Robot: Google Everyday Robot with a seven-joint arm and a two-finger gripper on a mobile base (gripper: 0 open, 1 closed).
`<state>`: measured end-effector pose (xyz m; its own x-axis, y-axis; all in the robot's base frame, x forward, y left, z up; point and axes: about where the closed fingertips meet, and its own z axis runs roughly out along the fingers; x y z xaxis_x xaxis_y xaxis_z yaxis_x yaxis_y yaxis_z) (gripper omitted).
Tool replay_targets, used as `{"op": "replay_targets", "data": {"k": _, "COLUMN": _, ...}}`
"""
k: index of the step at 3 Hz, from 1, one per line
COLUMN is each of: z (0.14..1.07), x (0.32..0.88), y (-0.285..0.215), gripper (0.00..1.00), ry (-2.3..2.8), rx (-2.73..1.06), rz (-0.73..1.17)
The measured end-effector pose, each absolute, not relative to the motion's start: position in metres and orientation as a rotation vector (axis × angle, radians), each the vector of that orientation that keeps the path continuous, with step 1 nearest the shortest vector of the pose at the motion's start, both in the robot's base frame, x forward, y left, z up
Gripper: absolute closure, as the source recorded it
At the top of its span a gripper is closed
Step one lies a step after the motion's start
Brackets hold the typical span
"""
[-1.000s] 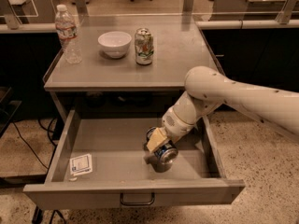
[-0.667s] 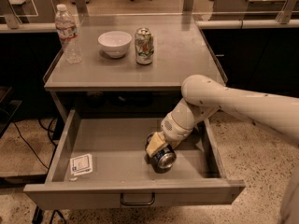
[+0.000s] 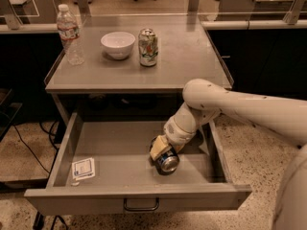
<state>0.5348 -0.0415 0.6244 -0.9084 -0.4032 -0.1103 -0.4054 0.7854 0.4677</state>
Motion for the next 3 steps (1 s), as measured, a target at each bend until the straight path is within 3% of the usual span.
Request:
{"op": "replay_targets", "data": {"k": 2, "z": 0.6237, "x": 0.5274, "y": -0.0393, "gripper": 1.00, "ry": 2.958, "rx": -0.689, "rz": 0.834}}
{"op": "replay_targets", "data": {"k": 3, "z": 0.6237, "x": 0.5273, "y": -0.0393, "gripper": 0.81, "ry": 2.958, "rx": -0.690, "rz": 0.834}}
